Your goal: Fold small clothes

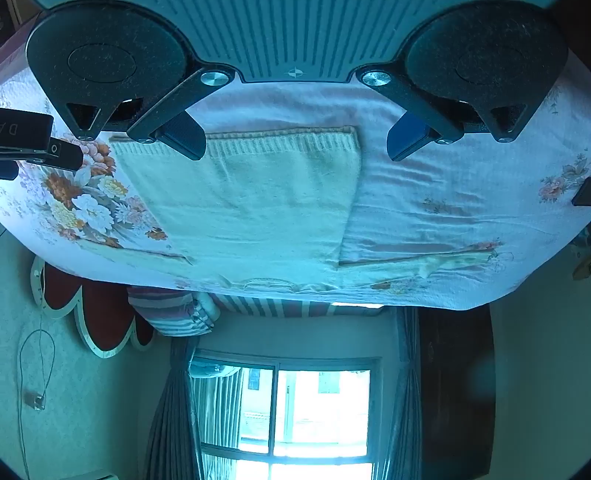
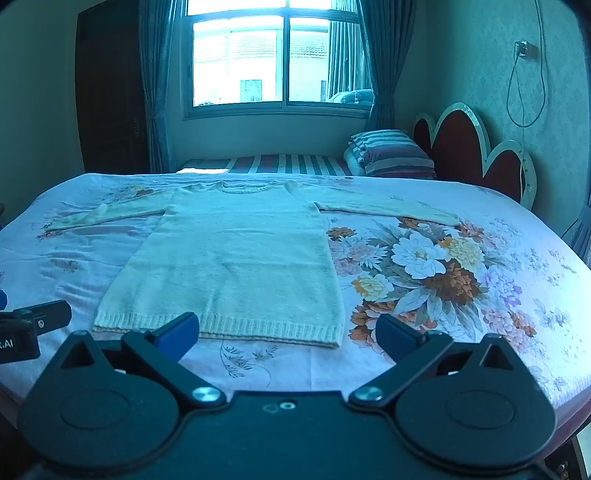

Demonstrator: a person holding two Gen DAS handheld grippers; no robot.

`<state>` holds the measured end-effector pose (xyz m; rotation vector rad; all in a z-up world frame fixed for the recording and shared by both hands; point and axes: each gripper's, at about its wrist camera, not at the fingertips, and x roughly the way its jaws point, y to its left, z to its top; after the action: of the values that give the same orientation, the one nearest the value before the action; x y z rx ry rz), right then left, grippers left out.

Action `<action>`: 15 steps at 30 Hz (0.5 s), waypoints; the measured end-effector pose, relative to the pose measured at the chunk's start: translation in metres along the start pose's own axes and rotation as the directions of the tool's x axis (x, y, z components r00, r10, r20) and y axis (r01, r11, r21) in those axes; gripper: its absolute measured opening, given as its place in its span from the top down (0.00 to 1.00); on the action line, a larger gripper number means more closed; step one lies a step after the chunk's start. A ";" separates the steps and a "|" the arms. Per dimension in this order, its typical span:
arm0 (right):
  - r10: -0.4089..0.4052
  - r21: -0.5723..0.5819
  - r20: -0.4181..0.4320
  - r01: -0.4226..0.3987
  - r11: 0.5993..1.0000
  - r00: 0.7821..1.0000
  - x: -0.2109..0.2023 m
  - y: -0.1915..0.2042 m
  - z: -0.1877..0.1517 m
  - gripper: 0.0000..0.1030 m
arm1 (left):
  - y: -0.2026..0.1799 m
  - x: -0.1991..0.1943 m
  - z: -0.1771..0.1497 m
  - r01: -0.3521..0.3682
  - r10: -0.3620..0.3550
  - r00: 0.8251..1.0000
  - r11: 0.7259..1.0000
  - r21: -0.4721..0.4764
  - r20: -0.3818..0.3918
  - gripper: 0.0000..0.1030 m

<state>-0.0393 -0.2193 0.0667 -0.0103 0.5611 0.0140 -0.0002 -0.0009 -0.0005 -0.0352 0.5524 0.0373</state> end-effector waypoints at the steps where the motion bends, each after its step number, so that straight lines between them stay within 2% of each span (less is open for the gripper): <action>1: -0.005 -0.008 0.011 0.005 1.000 1.000 0.000 0.000 0.000 0.01 | 0.000 0.000 0.000 -0.008 0.008 1.000 1.000 0.004 0.001 0.00; 6: -0.009 -0.005 0.010 0.009 1.000 1.000 0.000 0.001 0.001 0.01 | -0.005 0.000 0.003 -0.010 0.010 1.000 1.000 -0.020 -0.001 0.00; 15: -0.004 0.003 0.005 0.004 1.000 1.000 0.000 -0.003 0.001 0.01 | -0.002 -0.003 0.003 0.007 -0.008 1.000 1.000 0.007 0.011 0.00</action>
<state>-0.0392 -0.2226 0.0674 -0.0085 0.5558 0.0093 -0.0008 -0.0033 0.0036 -0.0304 0.5415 0.0283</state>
